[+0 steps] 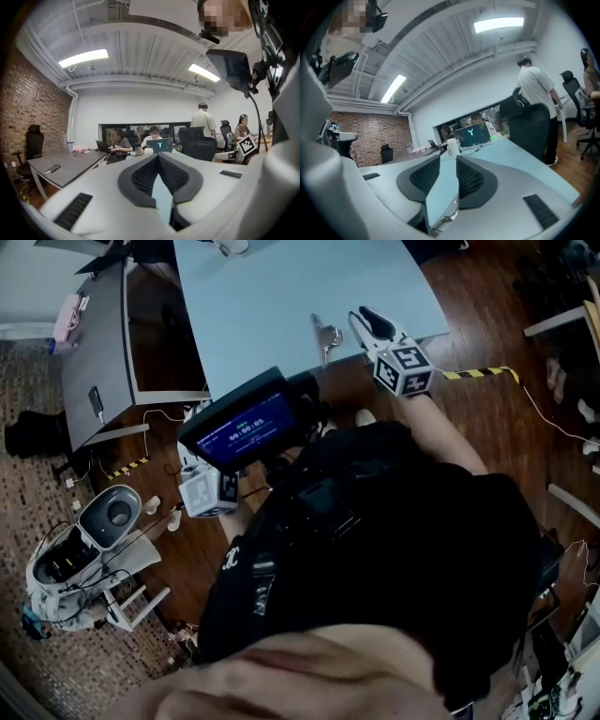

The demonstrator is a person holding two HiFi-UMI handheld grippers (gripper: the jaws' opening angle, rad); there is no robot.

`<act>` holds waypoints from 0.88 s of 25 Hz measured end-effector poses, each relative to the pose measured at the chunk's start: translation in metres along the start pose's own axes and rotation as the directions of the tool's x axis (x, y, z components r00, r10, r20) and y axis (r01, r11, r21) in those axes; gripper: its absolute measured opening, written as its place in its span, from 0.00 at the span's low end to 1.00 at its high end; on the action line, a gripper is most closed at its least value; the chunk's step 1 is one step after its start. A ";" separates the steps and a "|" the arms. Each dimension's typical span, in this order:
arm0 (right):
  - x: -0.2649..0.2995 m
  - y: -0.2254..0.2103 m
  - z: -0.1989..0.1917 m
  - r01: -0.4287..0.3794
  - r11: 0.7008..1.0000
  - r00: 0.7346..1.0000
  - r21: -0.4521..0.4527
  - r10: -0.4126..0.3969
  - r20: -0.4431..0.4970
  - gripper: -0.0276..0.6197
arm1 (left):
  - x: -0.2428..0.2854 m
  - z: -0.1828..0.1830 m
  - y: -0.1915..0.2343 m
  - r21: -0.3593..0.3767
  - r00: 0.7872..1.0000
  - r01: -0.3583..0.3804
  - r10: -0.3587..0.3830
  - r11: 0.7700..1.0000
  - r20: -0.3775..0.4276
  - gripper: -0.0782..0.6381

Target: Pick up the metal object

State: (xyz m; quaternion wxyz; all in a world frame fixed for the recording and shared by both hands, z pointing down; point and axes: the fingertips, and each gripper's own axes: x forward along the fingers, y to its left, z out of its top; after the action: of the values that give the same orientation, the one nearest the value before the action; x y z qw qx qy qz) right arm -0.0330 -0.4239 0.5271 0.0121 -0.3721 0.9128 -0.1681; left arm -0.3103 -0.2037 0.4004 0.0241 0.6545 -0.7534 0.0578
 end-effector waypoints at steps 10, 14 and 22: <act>0.067 -0.012 -0.141 0.117 0.967 0.936 0.227 -0.031 -0.350 0.44 | -0.012 -0.011 0.032 0.005 0.999 -0.041 0.041 0.999 -0.020 0.13; 0.079 -0.025 -0.186 0.164 0.958 0.888 0.237 -0.038 -0.459 0.44 | -0.001 -0.012 0.027 0.006 0.999 -0.034 0.034 0.999 -0.018 0.13; 0.084 -0.036 -0.228 0.197 0.937 0.826 0.289 0.000 -0.563 0.30 | 0.009 -0.003 0.018 0.049 1.000 -0.011 0.011 0.999 0.012 0.13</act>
State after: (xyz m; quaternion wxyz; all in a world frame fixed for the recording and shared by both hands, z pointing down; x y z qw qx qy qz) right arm -0.1031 -0.4374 0.7626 -0.1987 -0.3470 0.8138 -0.4217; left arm -0.3296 -0.2097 0.4039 0.0035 0.6510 -0.7556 0.0726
